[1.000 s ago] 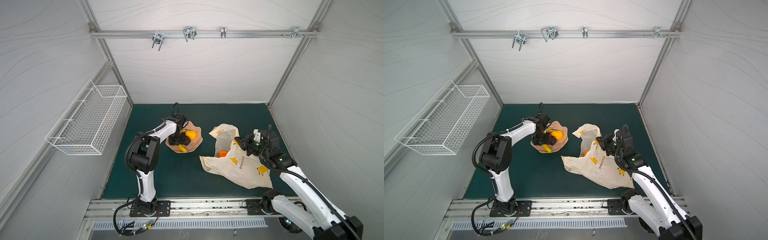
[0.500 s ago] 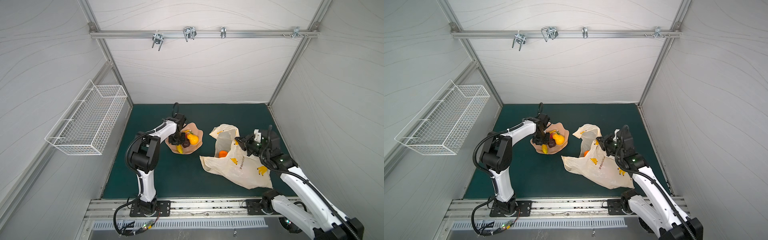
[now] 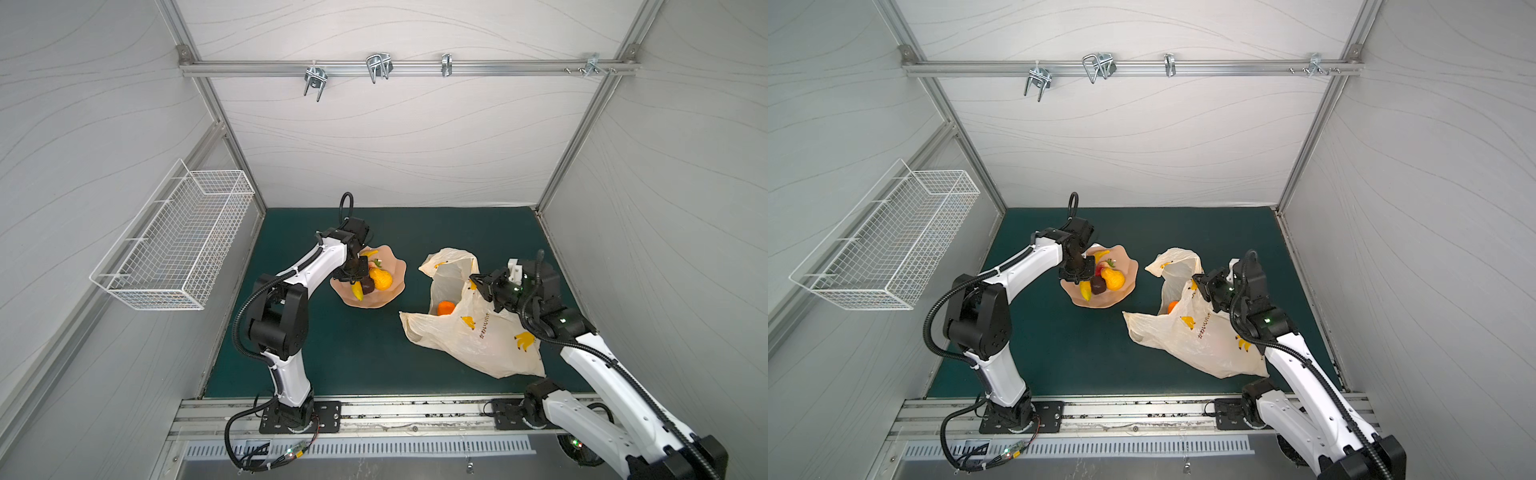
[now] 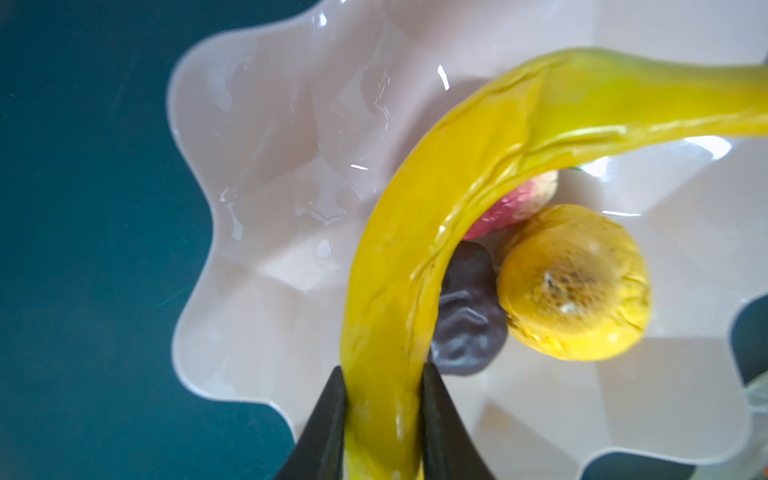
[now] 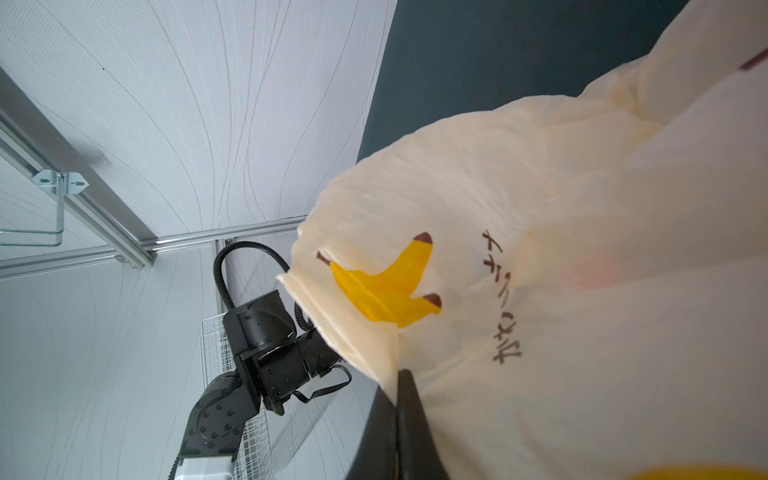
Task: Place the fruits into the plastic bag
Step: 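Close the left gripper on the middle of the yellow banana, then lift the banana with the left gripper and carry it into the bag opening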
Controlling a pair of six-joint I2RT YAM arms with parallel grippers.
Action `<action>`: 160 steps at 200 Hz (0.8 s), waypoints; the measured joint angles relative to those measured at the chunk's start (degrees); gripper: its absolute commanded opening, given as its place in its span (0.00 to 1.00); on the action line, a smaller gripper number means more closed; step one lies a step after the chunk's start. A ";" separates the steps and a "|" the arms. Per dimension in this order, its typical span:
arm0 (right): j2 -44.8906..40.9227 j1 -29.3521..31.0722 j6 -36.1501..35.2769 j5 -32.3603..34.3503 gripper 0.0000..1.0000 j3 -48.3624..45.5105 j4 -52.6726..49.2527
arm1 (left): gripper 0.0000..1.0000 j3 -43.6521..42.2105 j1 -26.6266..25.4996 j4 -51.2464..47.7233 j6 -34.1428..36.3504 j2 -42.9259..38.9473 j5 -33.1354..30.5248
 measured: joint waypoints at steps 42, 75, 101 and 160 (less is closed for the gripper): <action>0.00 0.00 0.00 0.00 0.00 -0.02 0.00 | 0.24 1.27 0.22 -0.98 0.22 -3.19 0.59; 0.00 0.00 0.02 -0.02 0.00 -0.02 0.00 | 0.24 1.11 0.26 -0.44 0.50 -5.51 3.54; 0.00 0.00 0.02 0.00 0.00 -0.04 0.00 | 0.23 -0.68 0.26 1.36 0.76 -7.37 7.69; -0.17 0.00 0.02 0.00 0.00 -0.09 -0.02 | 0.22 -12.11 0.24 9.46 -0.07 -13.79 21.51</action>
